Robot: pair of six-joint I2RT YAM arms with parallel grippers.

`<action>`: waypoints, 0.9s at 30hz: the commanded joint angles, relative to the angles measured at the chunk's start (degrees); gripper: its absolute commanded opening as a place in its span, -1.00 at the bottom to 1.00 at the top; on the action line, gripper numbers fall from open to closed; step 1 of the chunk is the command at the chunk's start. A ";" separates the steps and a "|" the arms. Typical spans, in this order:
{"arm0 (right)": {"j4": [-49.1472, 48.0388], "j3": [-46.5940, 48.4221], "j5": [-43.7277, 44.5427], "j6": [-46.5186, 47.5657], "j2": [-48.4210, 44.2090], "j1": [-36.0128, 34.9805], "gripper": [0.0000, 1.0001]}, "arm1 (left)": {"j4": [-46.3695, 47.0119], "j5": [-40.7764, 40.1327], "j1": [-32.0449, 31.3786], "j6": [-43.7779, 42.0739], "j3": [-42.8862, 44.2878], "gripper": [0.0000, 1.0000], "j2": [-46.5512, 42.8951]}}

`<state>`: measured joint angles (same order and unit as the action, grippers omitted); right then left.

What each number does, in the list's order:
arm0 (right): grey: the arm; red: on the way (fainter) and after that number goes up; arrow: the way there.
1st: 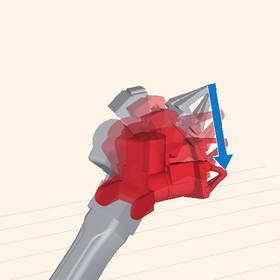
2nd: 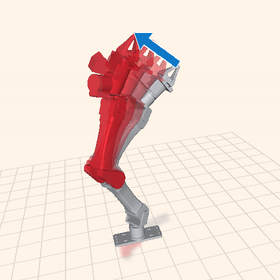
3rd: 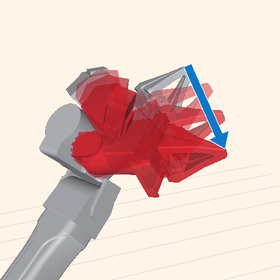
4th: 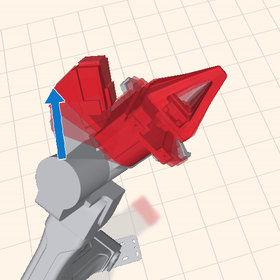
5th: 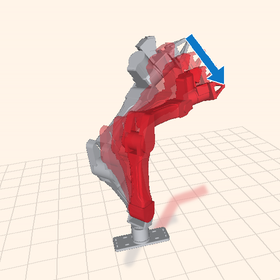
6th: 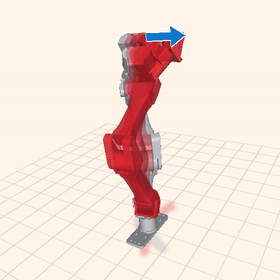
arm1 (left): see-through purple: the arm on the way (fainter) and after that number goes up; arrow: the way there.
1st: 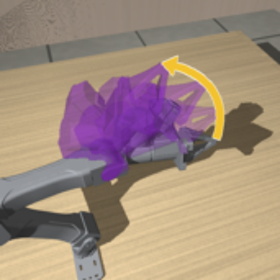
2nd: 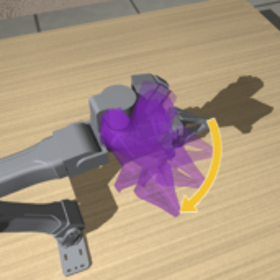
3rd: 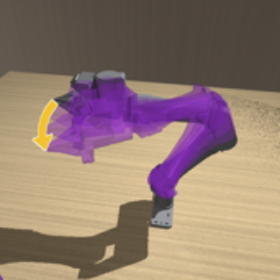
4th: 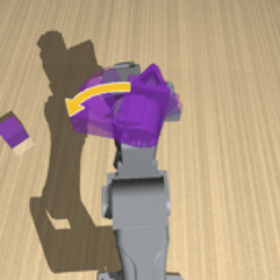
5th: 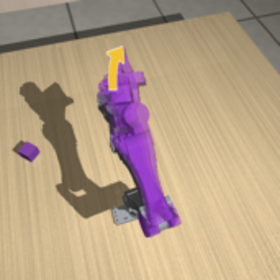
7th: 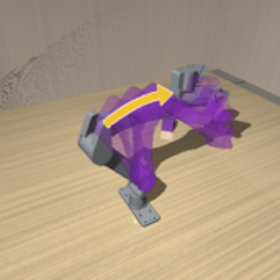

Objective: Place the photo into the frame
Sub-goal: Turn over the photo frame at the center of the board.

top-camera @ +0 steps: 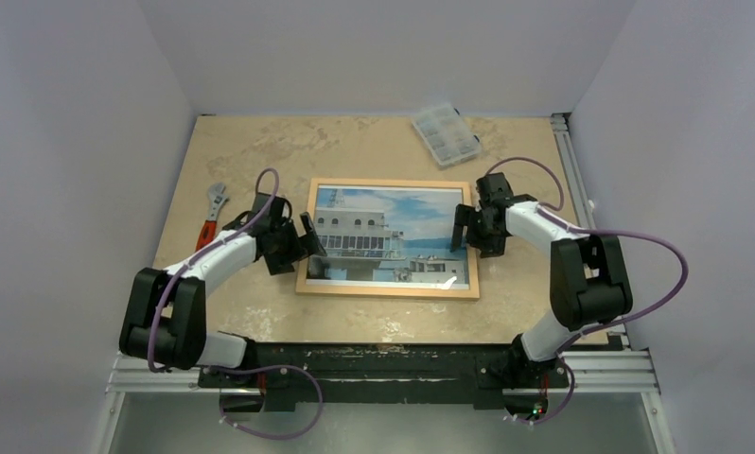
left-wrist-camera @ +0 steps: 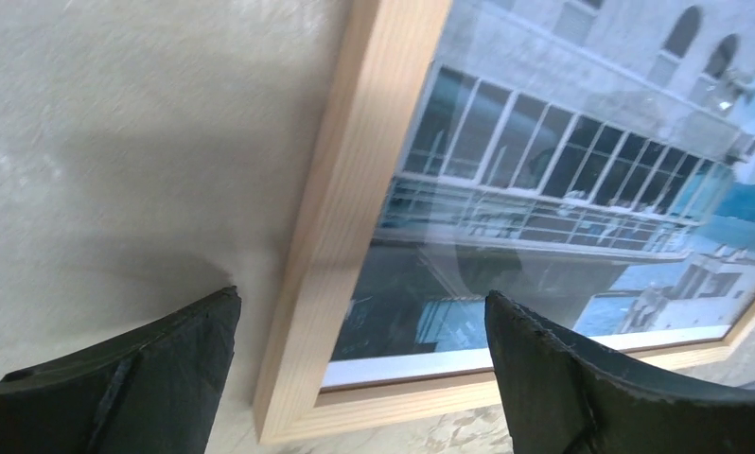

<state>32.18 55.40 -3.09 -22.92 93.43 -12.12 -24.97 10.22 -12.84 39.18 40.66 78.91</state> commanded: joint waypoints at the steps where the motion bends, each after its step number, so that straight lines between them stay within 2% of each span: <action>1: -3.63 -4.46 -8.38 -2.94 -1.40 0.20 0.55 | 5.79 3.42 -1.75 -1.29 0.93 0.96 4.20; 10: -0.74 -7.76 -7.22 -3.12 -7.27 1.75 0.55 | 9.57 1.84 -12.69 3.36 1.84 0.95 8.27; 16: 0.98 -8.73 -6.83 -1.97 -11.64 4.39 0.55 | 10.16 0.62 -16.27 5.33 1.79 0.94 8.82; 27: -1.16 -1.56 -10.89 -2.30 -6.45 5.44 0.60 | 11.80 0.41 -20.28 9.28 -1.40 0.92 6.65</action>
<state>33.89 48.58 -5.74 -23.86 86.04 -5.87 -13.69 2.68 -29.54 42.76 42.63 84.05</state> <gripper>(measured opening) 0.798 0.966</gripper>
